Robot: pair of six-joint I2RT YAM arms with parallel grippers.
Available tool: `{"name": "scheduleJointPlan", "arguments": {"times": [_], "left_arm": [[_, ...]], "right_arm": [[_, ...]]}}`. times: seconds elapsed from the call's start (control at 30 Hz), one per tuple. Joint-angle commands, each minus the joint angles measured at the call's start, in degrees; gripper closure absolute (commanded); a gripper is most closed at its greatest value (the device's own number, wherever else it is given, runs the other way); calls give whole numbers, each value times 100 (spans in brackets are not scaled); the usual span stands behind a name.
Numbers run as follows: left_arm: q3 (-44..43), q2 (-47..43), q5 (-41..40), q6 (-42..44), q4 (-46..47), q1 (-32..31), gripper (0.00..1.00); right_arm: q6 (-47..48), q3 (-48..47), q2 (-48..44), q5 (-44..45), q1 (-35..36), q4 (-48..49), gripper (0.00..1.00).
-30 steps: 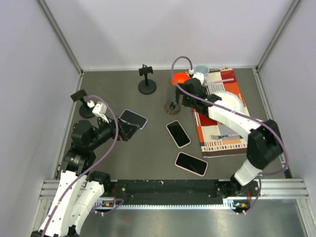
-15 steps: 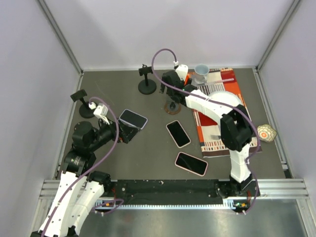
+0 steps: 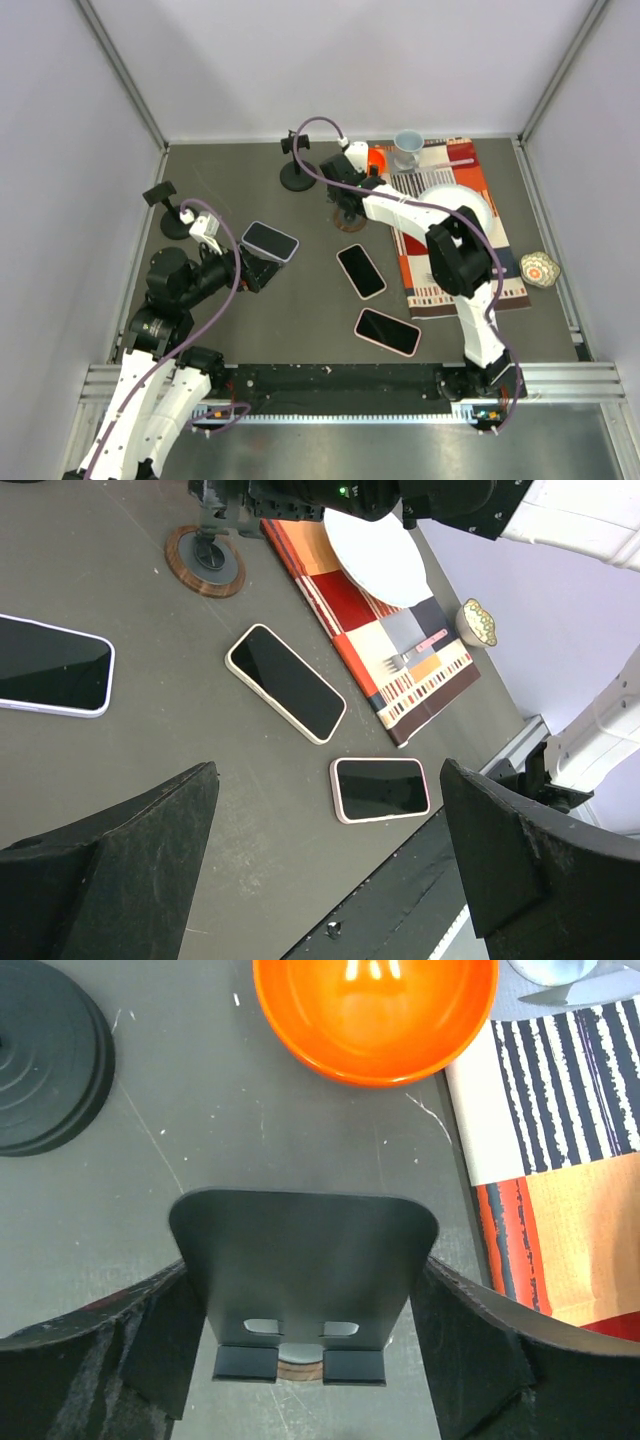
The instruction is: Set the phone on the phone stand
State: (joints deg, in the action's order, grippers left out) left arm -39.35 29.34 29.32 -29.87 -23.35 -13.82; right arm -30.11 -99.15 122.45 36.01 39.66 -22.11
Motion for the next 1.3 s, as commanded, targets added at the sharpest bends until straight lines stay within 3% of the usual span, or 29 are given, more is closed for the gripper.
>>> {"name": "scheduleJointPlan", "arguments": {"times": [0.0, 0.23, 0.37, 0.4, 0.47, 0.5, 0.53, 0.6, 0.63, 0.77, 0.97, 1.03, 1.27], "left_arm": [[-81, -60, -58, 113, 129, -15, 3], [-108, 36, -32, 139, 164, -15, 4], [-108, 63, -23, 122, 191, -15, 4], [-90, 63, -14, 113, 200, -15, 4], [-81, 71, 12, 104, 208, -24, 4], [-81, 80, 21, 87, 217, -24, 4], [-81, 98, 47, 86, 226, -32, 4], [-99, 107, 74, 78, 235, -24, 4], [-108, 107, 100, 78, 226, -24, 4], [-116, 72, 126, 51, 235, -24, 4], [-143, 71, 135, 77, 217, -24, 3], [-160, 115, 144, 104, 200, -24, 3], [-169, 195, 188, -1, 200, -33, 3]], "right_arm": [[584, -87, -116, -59, 86, 365, 26], [1454, 669, -477, -619, 33, 1270, 61], [1604, 853, -573, -946, -63, 1384, 65], [1631, 932, -617, -1008, -81, 1446, 64], [1727, 1021, -661, -1025, -99, 1446, 49], [1754, 1038, -687, -1061, -99, 1446, 38], [1780, 1099, -714, -1122, -99, 1429, 19], [1780, 1292, -906, -1192, -99, 1411, 11], [1780, 1380, -1003, -1280, -90, 1402, 1], [1859, 1898, -1662, -1509, -99, 1165, 1], [2061, 3454, -3454, -1983, -99, 911, 1], [2236, 3797, -3884, -2509, -99, 561, 1], [2211, 3974, -4011, -3433, -90, -249, 1]]}}
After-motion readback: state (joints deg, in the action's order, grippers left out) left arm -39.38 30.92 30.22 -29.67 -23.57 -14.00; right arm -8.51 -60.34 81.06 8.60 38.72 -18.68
